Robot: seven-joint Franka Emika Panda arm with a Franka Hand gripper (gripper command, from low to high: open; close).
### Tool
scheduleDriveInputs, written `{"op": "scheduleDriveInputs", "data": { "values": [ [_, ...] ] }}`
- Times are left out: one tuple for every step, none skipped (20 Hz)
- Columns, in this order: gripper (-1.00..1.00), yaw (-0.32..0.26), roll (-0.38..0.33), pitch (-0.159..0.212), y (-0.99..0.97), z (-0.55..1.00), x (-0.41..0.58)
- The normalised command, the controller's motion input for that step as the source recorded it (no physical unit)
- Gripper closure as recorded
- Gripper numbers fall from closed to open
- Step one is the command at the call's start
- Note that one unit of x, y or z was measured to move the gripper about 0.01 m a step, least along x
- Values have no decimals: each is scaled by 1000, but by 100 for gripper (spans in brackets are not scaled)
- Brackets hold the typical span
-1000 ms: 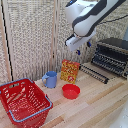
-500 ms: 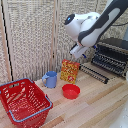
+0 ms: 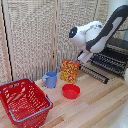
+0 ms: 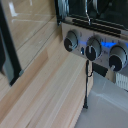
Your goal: Kindly position your hand close to the oven tray's handle. Softly yet firmly grasp the handle using your hand. Slowly and with caution, draw the tray out until it is fully stretched out.
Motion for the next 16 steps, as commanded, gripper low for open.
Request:
{"op": "scheduleDriveInputs", "data": {
  "values": [
    [-100,0,-45,0,-860,-140,89],
    [-100,0,-40,0,-883,-157,103],
    [-100,0,-27,0,-923,-166,109],
    [-100,0,0,0,-994,-180,114],
    [-100,0,0,0,-997,-189,143],
    [-100,0,0,4,-900,-260,206],
    [-100,0,0,12,-823,-286,237],
    [-100,0,0,32,-740,-297,331],
    [-100,0,0,49,-671,-274,400],
    [-100,0,0,39,-637,-229,363],
    [-100,0,0,32,-589,-166,346],
    [-100,-10,0,27,-526,-86,317],
    [-100,-9,3,28,-494,-3,243],
    [-100,-5,0,20,-483,0,177],
    [-100,0,0,16,-474,0,143],
    [-100,0,0,29,-443,0,163]
  ]
}}
